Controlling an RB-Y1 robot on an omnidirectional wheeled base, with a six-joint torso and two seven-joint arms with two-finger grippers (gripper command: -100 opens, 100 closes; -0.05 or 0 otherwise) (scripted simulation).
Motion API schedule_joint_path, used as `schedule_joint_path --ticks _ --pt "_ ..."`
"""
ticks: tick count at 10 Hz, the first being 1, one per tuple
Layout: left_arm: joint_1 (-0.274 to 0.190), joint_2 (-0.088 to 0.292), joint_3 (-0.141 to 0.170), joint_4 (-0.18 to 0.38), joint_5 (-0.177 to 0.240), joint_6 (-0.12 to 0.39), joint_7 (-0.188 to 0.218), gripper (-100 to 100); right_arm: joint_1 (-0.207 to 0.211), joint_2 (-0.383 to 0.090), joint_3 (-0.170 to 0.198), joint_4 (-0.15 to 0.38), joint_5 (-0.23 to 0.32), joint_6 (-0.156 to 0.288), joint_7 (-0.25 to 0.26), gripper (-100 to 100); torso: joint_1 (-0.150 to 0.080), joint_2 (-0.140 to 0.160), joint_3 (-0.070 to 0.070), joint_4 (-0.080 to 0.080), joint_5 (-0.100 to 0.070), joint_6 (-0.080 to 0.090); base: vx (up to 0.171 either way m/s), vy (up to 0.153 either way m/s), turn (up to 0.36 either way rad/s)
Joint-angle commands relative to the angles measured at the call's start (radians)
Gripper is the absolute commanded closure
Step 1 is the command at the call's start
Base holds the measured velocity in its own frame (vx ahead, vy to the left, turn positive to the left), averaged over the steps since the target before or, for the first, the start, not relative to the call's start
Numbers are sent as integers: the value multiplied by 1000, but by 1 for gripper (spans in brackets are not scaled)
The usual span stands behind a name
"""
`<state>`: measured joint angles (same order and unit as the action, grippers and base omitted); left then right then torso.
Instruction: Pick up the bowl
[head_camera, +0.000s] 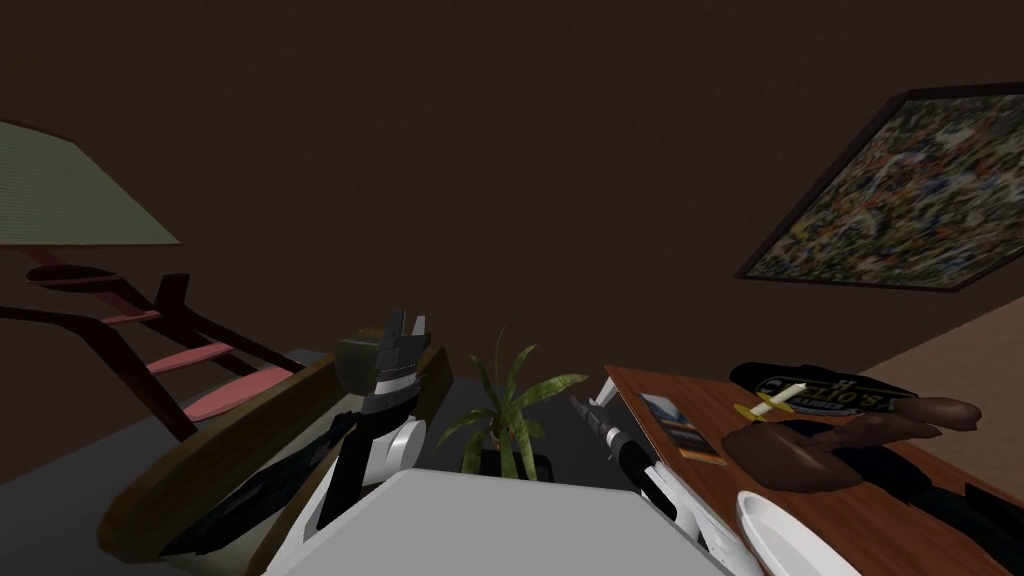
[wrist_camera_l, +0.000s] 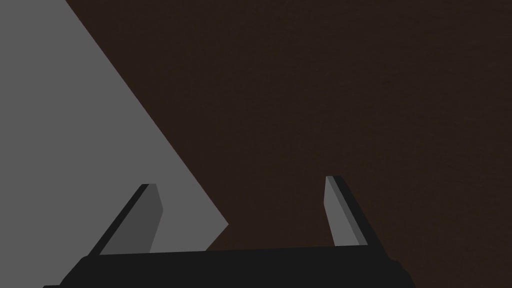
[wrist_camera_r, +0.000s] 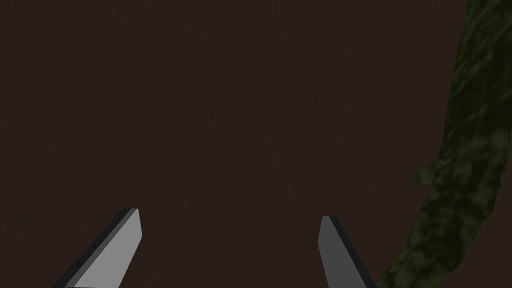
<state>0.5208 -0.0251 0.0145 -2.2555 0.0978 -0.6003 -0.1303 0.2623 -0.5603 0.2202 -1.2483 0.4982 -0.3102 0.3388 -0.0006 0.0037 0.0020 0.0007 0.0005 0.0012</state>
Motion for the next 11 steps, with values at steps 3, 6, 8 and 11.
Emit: schedule_joint_path --ticks 3,6,8,11 --pt "0 0 0 0 0 0 0 0 -23 -45 31 113 37 15 52 -100 0 0 0 0 0 0 -2 -27 73" --pt "0 0 0 0 0 0 0 0 -29 -66 46 186 53 24 74 -100 -1 1 1 0 0 0 -5 -38 23" --pt "0 0 0 0 0 0 0 0 -36 -86 60 241 68 31 97 -100 -1 1 1 0 0 0 -10 -46 49" --pt "0 0 0 0 0 0 0 0 -46 -122 88 357 95 44 141 -100 -4 3 2 1 -1 0 -31 -79 45"
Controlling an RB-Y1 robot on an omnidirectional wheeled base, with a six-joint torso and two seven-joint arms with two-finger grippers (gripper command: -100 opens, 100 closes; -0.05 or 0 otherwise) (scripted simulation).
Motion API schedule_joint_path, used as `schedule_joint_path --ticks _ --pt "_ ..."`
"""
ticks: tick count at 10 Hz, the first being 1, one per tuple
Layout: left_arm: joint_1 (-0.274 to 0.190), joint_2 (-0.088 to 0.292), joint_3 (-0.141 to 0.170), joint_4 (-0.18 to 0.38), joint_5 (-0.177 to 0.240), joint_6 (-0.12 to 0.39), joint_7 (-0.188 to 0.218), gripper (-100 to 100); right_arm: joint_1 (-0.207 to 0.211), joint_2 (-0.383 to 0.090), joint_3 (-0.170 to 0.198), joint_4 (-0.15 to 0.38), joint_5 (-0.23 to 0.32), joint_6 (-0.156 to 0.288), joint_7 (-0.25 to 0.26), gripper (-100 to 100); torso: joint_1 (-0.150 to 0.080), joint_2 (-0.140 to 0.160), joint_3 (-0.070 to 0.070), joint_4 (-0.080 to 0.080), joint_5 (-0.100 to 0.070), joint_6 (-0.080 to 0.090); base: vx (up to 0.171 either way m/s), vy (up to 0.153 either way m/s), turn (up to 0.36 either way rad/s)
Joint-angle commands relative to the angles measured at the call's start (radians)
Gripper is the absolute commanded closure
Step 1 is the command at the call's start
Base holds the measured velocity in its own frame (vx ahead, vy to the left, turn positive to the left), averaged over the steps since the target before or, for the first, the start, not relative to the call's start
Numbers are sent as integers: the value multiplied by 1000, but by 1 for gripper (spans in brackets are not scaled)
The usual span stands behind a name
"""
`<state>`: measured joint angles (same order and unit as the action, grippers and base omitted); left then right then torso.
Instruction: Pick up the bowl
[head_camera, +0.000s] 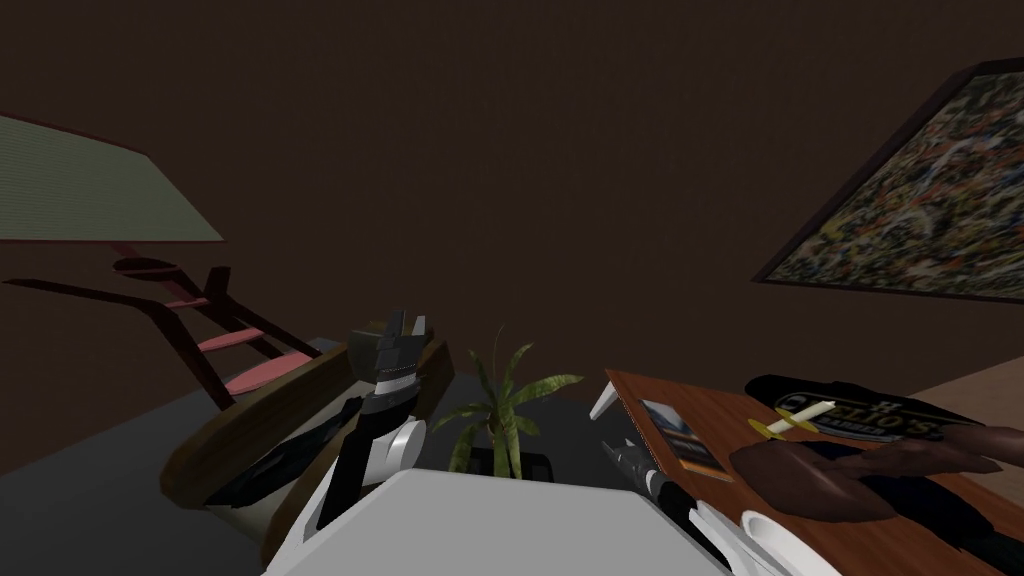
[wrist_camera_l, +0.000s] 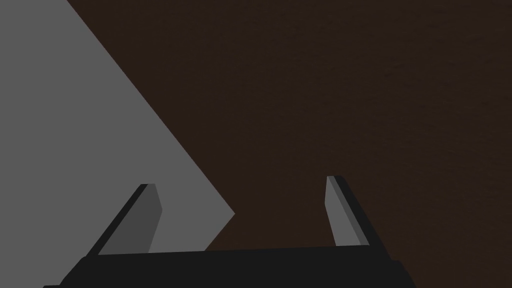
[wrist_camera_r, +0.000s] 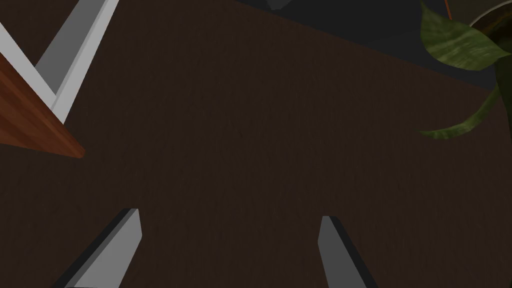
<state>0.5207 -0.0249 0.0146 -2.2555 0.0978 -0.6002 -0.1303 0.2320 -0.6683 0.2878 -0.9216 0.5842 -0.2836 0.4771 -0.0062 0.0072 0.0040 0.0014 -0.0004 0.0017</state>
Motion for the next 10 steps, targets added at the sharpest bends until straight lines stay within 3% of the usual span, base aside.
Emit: schedule_joint_path --ticks 1,5,8,10 --pt "0 0 0 0 0 0 0 0 -15 -14 20 35 9 17 3 -100 0 0 0 0 0 0 -31 -93 11" --pt "0 0 0 0 0 0 0 0 -24 -57 60 156 42 29 63 -100 1 -1 0 0 0 0 -48 -93 21" --pt "0 0 0 0 0 0 0 0 -24 -57 60 172 42 29 63 -100 4 -1 0 0 0 0 -23 -47 1" --pt "0 0 0 0 0 0 0 0 -25 -75 84 248 60 33 97 -100 4 -2 -1 0 1 0 -34 -76 9"
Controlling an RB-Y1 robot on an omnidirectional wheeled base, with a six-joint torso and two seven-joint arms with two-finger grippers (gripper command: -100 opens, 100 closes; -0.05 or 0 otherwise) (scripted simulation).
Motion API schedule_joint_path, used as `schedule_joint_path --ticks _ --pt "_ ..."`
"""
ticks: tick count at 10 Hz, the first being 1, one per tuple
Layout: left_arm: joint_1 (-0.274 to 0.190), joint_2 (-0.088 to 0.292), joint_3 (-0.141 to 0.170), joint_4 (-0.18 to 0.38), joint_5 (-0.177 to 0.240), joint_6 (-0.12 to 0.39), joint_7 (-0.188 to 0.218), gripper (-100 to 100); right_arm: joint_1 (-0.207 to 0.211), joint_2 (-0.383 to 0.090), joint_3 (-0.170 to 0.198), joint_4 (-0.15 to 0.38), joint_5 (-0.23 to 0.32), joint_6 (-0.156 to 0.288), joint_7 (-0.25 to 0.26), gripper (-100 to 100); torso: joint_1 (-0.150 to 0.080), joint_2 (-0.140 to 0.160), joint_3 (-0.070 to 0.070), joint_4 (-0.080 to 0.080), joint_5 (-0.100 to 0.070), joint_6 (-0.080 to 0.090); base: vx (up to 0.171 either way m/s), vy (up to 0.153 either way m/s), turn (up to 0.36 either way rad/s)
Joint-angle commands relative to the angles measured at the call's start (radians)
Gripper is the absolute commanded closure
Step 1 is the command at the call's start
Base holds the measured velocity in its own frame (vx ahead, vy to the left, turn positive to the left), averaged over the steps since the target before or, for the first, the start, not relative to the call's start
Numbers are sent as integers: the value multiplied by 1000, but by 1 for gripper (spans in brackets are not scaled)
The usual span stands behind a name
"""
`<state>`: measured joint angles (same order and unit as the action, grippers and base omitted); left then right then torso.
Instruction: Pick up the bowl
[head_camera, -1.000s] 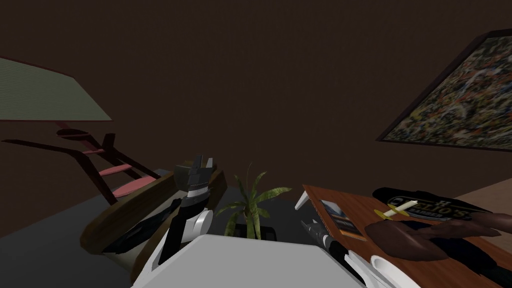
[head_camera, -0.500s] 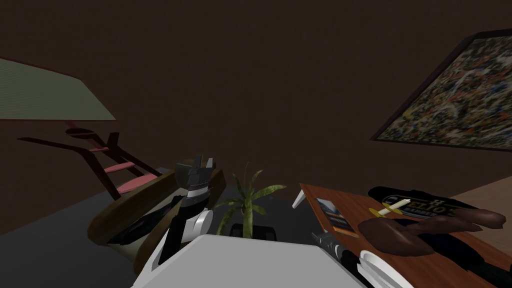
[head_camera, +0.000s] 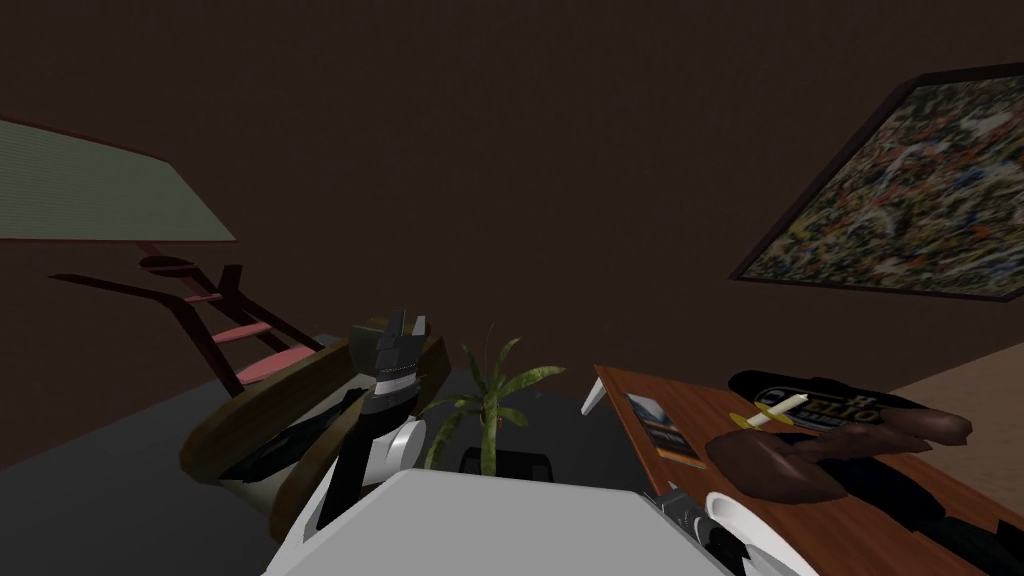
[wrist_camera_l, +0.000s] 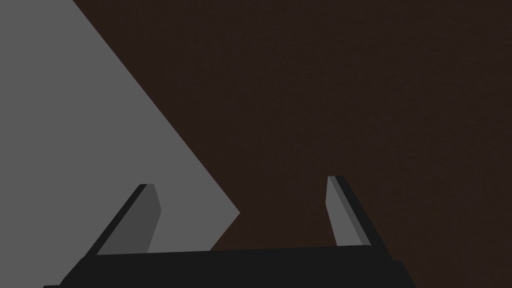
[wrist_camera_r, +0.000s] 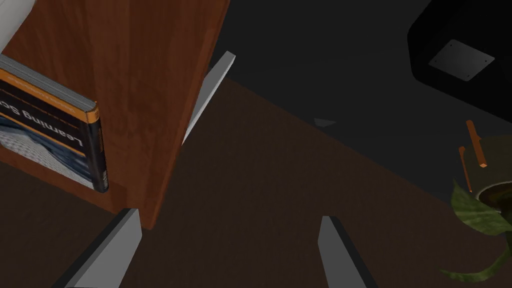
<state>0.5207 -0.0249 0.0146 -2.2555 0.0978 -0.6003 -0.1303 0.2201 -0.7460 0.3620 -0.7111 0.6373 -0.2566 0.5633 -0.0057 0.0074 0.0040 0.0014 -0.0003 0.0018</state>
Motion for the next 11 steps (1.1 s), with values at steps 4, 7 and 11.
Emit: schedule_joint_path --ticks 4,7,11 --pt "0 0 0 0 0 0 0 0 -11 -9 32 99 21 8 40 -100 1 0 0 0 0 0 -53 -90 -1" --pt "0 0 0 0 0 0 0 0 -9 -14 50 134 31 8 61 -100 -2 2 1 1 -1 0 -59 -109 -5" --pt "0 0 0 0 0 0 0 0 -6 -15 64 175 38 7 76 -100 4 -2 -1 0 0 -1 -16 -31 -4"
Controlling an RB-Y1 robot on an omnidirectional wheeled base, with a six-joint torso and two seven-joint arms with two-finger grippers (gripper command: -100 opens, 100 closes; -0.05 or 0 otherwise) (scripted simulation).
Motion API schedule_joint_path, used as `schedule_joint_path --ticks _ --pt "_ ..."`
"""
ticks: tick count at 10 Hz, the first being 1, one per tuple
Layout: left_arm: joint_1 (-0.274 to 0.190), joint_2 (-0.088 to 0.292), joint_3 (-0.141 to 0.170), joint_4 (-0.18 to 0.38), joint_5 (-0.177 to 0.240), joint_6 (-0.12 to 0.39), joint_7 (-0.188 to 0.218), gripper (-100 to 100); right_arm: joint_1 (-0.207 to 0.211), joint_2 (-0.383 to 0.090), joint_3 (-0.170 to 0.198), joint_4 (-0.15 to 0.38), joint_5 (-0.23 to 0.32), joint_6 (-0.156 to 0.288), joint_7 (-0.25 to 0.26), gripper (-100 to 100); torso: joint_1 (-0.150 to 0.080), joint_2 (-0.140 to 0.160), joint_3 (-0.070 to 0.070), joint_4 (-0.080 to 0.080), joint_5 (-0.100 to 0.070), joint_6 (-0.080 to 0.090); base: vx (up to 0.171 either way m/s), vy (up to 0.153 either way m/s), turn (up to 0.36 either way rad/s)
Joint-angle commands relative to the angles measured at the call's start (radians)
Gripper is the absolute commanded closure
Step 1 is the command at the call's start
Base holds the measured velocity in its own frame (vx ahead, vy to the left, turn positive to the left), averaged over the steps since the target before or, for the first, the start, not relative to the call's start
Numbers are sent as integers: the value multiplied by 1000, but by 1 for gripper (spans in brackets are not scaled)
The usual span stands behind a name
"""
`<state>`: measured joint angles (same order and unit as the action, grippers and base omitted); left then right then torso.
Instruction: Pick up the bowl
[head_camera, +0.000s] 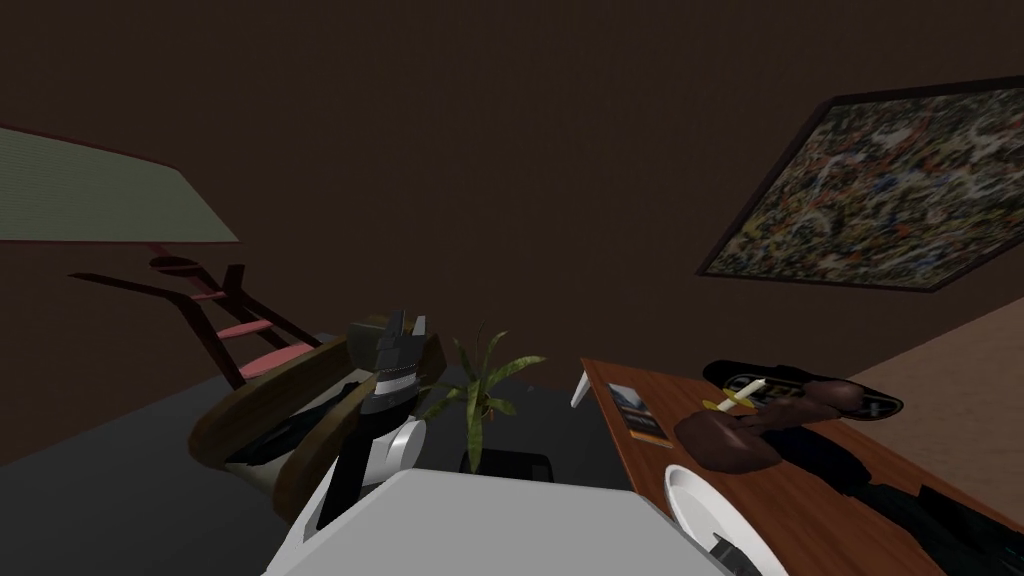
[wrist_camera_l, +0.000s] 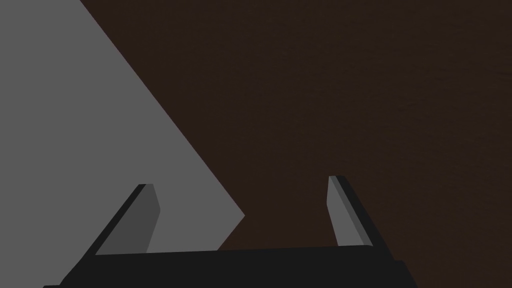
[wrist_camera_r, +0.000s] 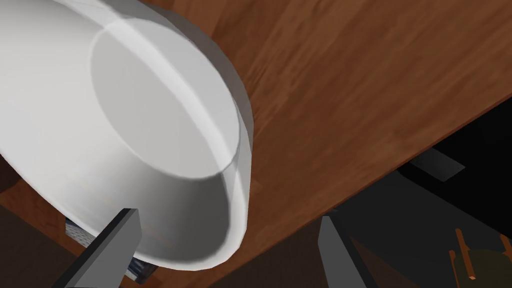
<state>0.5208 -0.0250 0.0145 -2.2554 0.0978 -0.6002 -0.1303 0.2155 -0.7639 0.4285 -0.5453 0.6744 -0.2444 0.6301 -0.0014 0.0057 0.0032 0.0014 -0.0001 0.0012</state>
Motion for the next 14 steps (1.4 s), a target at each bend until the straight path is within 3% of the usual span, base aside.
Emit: schedule_joint_path --ticks 1,2,3,11,14 --pt "0 0 0 0 0 0 0 0 0 0 0 0 0 0 0 -100 0 0 0 0 0 0 -12 -17 2" --pt "0 0 0 0 0 0 0 0 -1 1 -1 3 0 -2 3 0 1 -1 0 0 0 0 0 0 0" --pt "0 0 0 0 0 0 0 0 -8 11 0 22 -8 7 -12 -100 2 -1 -1 0 1 0 -44 -24 223" --pt "0 0 0 0 0 0 0 0 -72 96 7 183 -75 72 -129 -100 -1 7 4 2 0 0 -151 -40 331" --pt "0 0 0 0 0 0 0 0 -78 102 8 195 -79 75 -136 -100 0 3 2 1 0 0 -69 -8 104"
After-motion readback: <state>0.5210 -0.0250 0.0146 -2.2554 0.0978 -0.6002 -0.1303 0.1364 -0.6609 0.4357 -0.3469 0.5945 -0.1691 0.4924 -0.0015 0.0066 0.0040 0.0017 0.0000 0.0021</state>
